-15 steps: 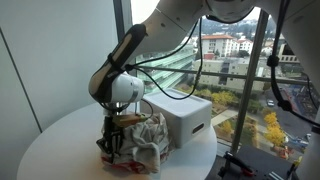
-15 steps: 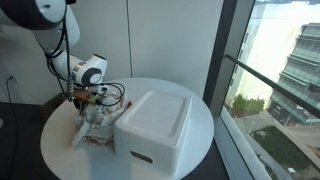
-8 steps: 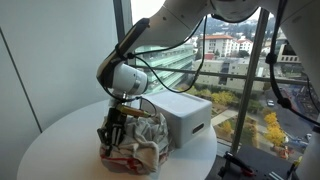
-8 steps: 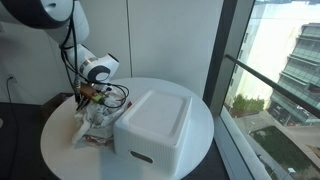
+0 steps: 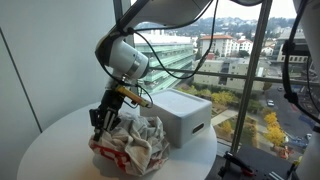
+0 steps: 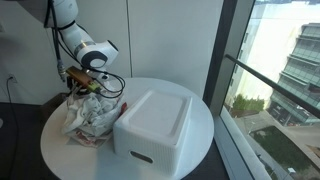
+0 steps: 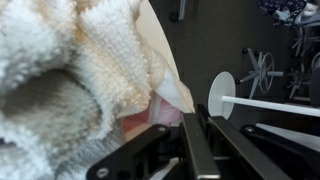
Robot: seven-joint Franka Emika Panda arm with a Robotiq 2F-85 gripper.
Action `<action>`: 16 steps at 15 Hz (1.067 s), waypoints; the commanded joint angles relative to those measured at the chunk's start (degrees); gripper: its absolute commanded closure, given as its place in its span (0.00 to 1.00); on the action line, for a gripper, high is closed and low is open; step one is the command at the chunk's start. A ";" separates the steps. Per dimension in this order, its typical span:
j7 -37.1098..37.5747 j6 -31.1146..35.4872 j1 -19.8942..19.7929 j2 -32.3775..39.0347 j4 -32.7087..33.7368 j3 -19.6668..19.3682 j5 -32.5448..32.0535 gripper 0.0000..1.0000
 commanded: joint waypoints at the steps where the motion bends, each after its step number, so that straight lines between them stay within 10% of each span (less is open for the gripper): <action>1: -3.50 -1.50 1.01 -7.89 -4.62 -1.33 3.76 0.87; 8: -1.27 -2.98 4.63 -13.06 -7.37 -4.19 1.08 0.88; 9: 1.03 -2.53 5.66 -13.93 -8.37 -4.76 -0.68 0.63; 16: 16.58 5.97 11.20 -24.54 -18.33 -5.82 -12.77 0.22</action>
